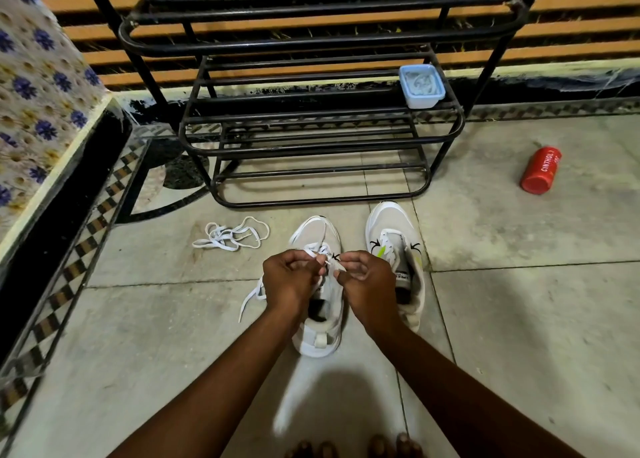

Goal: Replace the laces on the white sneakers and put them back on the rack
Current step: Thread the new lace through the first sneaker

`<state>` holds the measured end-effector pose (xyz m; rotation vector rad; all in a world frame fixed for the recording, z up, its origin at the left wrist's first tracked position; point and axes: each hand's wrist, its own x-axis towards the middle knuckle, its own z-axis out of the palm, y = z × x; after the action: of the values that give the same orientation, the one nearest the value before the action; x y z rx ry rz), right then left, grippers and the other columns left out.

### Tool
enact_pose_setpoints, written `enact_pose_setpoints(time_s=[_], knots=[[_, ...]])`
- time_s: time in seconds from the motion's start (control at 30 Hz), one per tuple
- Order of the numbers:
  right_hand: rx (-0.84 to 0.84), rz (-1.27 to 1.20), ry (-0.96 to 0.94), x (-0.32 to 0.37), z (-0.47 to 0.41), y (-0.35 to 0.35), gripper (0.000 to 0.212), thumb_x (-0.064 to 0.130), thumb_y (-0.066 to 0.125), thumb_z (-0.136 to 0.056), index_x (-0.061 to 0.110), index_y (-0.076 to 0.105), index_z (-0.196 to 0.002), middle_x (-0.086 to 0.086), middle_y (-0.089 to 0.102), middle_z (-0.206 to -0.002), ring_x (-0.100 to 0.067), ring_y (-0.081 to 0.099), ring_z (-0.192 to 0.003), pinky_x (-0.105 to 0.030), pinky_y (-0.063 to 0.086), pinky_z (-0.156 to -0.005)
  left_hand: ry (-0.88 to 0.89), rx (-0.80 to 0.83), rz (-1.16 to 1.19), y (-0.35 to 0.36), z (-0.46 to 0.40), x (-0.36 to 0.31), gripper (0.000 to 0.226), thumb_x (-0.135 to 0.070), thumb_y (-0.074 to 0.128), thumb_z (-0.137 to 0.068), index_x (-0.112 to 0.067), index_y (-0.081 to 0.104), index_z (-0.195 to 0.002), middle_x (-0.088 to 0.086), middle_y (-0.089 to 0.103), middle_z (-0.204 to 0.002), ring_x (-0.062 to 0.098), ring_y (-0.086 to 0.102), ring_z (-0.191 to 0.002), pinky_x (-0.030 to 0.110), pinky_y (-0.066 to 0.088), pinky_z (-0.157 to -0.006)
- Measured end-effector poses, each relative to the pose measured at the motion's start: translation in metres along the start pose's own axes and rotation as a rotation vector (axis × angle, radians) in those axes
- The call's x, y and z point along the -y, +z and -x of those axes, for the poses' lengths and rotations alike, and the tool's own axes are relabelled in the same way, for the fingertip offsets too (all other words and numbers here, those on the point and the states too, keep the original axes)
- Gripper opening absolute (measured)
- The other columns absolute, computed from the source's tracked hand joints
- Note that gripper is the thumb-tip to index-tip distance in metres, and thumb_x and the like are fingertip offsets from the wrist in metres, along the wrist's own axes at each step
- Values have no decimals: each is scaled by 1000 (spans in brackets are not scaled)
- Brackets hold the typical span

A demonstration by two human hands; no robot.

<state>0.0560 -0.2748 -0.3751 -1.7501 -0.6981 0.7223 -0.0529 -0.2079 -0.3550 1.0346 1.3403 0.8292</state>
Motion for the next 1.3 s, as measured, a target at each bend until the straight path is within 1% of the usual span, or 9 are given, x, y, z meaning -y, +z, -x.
enact_pose_setpoints(time_s=[0.17,0.4,0.57,0.7,0.8,0.93,1.07,1.17,1.3], knots=[[-4,-28,5,0,0,1,24,-1,78,-80,17,72,-95,6,75,-87,-5,72,-82,-29,59,-81,64,11,-87,-2,1,6,17,-6,84,-84,3,70,-80,13,75,-69,19,70,-61,31,56,-65],[-6,-20,26,-1,0,0,23,0,77,-80,13,74,-98,3,76,-88,-15,74,-79,-39,62,-77,266,70,-365,-9,-3,9,27,-13,88,-79,-17,63,-69,-2,72,-66,13,71,-65,33,58,-66],[1,20,27,3,-2,-1,21,3,79,-77,12,74,-94,2,76,-82,-11,73,-77,-41,62,-80,410,75,-498,-8,1,6,32,-15,86,-81,-15,54,-80,-5,67,-64,4,64,-59,14,44,-56],[41,-12,66,7,-4,-2,15,27,73,-74,20,75,-87,-1,76,-78,-18,74,-77,-49,62,-79,383,124,-444,-10,-3,-3,40,-11,86,-81,-18,50,-99,-1,72,-66,9,70,-60,26,56,-61],[121,19,49,5,-12,-3,21,41,61,-73,30,76,-84,1,78,-79,-20,76,-81,-53,61,-79,449,122,-522,-10,-4,-2,29,-11,78,-86,-25,54,-93,-5,73,-67,9,71,-63,37,59,-65],[168,146,38,10,-23,-3,15,19,68,-78,14,81,-85,-5,77,-77,-24,76,-76,-48,63,-76,513,144,-579,-11,1,4,24,-3,60,-91,-26,53,-93,-5,74,-70,13,70,-67,43,57,-66],[163,266,-3,18,-28,1,17,-3,64,-80,4,78,-77,-6,72,-67,-28,73,-73,-48,61,-77,516,84,-583,-10,7,6,22,-1,62,-89,-22,55,-91,-4,72,-68,15,67,-65,42,54,-67],[194,343,-96,23,-28,-1,17,3,60,-75,6,76,-69,0,68,-58,-24,72,-68,-43,60,-76,546,81,-587,-7,8,5,20,0,61,-88,-19,55,-91,-4,68,-71,21,67,-71,41,52,-67],[195,469,-243,23,-29,-4,29,26,52,-67,13,77,-71,0,74,-69,-24,71,-75,-30,54,-81,580,58,-650,-7,9,13,30,-2,67,-77,-19,58,-100,-2,62,-92,21,60,-89,35,47,-76]])
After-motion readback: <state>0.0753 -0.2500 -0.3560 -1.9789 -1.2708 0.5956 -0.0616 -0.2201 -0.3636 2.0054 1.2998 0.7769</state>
